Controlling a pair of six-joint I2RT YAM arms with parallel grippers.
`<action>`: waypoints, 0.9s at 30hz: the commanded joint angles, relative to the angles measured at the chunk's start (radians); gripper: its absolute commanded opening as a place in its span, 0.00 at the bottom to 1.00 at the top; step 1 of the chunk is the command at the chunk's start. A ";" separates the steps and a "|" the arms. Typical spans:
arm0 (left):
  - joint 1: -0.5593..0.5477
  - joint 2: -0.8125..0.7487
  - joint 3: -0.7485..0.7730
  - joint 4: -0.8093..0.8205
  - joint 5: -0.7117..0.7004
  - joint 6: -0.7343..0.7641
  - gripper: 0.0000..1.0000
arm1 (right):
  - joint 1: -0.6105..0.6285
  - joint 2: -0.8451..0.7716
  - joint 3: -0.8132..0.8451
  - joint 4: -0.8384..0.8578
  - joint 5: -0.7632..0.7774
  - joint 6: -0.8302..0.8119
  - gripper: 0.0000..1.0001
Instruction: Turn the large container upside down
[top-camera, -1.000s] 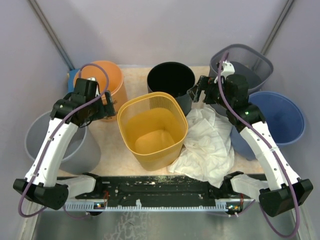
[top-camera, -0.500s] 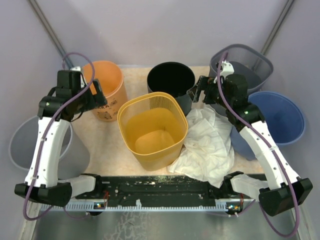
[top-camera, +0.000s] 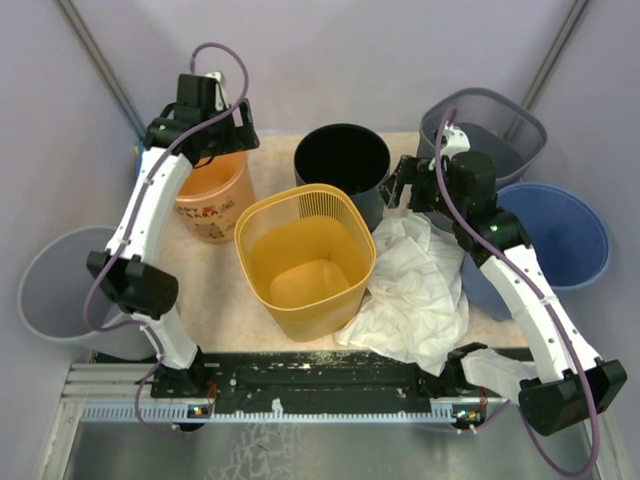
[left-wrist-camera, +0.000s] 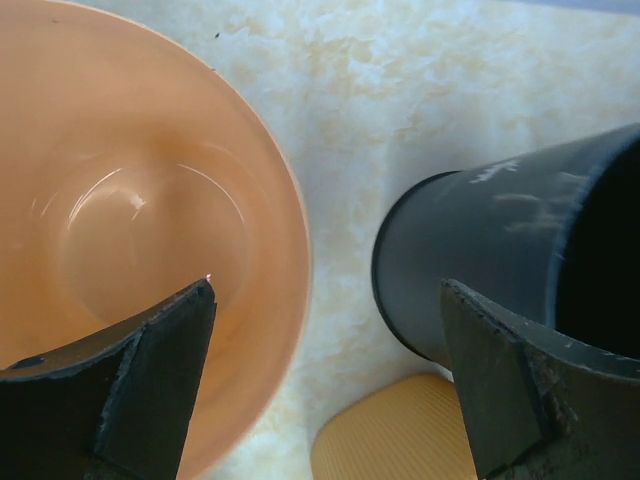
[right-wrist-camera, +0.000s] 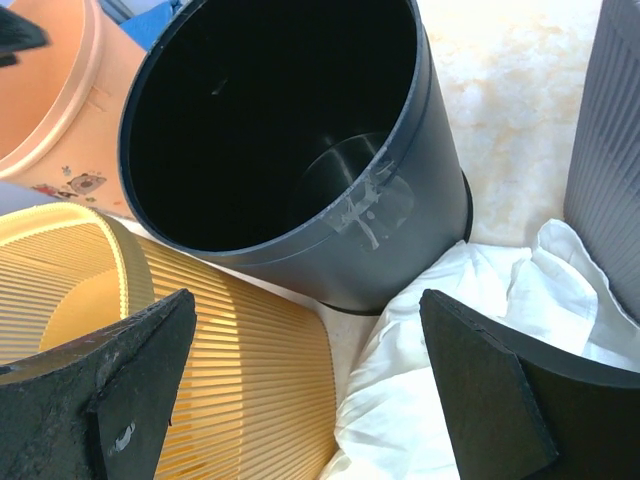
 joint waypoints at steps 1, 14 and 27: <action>0.002 0.099 0.081 0.020 -0.049 0.032 0.95 | 0.002 -0.051 0.012 0.001 0.042 -0.015 0.94; 0.001 0.195 0.041 0.046 -0.044 0.062 0.45 | 0.002 -0.040 0.019 -0.002 0.046 -0.005 0.94; 0.001 0.237 0.033 0.058 -0.003 0.061 0.11 | 0.002 -0.040 0.028 -0.014 0.052 -0.007 0.94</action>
